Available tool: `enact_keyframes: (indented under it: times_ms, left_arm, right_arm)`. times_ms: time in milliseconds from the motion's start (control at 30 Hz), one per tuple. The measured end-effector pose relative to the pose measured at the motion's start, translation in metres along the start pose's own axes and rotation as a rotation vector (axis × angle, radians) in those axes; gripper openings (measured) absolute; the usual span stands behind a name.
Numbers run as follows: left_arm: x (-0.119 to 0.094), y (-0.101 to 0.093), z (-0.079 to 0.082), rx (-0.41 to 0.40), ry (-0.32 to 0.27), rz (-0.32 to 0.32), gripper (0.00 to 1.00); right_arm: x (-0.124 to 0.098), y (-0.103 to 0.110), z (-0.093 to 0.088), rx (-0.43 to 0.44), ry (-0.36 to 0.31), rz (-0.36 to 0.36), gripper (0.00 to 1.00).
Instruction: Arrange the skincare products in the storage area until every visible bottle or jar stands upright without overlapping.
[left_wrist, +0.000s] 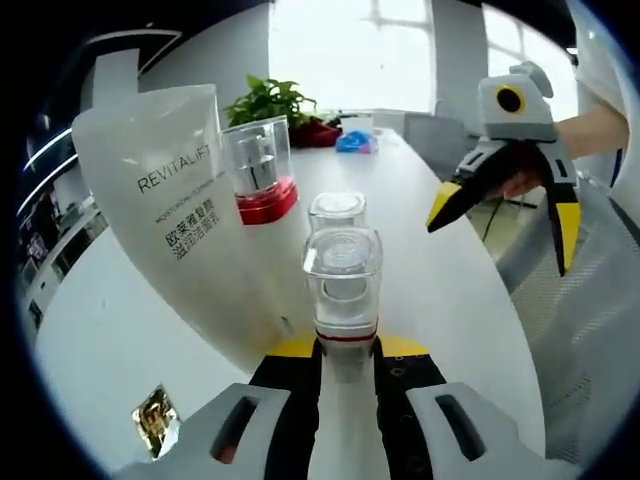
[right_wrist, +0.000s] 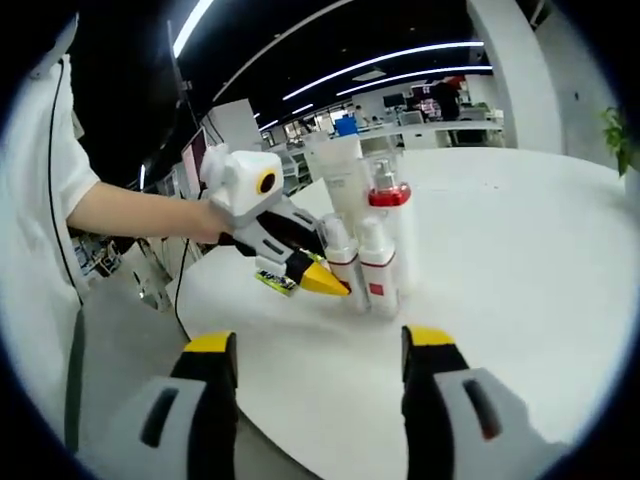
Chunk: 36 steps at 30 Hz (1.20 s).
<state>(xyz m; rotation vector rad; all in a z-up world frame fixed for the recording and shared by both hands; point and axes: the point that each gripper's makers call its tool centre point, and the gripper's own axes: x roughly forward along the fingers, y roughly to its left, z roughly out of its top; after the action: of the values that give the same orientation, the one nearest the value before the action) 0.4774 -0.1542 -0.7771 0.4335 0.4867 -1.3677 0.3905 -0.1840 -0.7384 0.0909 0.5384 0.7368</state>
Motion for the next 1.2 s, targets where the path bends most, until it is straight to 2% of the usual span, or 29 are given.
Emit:
enact_keyframes:
  times_ms: [400, 733, 867, 1200]
  left_arm:
    - [0.004, 0.004, 0.0, 0.02, 0.018, -0.013, 0.17]
    - [0.004, 0.003, -0.005, 0.004, 0.039, -0.019, 0.17]
    - [0.004, 0.0, -0.014, -0.004, 0.072, -0.027, 0.2]
    - [-0.005, -0.005, -0.021, -0.039, 0.088, -0.026, 0.28]
  right_arm:
    - [0.0, 0.0, 0.0, 0.002, 0.0, -0.001, 0.67]
    - [0.0, 0.0, -0.001, 0.005, 0.002, -0.003, 0.68]
    - [0.0, 0.0, 0.0, 0.007, 0.002, 0.001, 0.69]
    - [0.0, 0.001, -0.001, 0.0, 0.007, 0.0, 0.7]
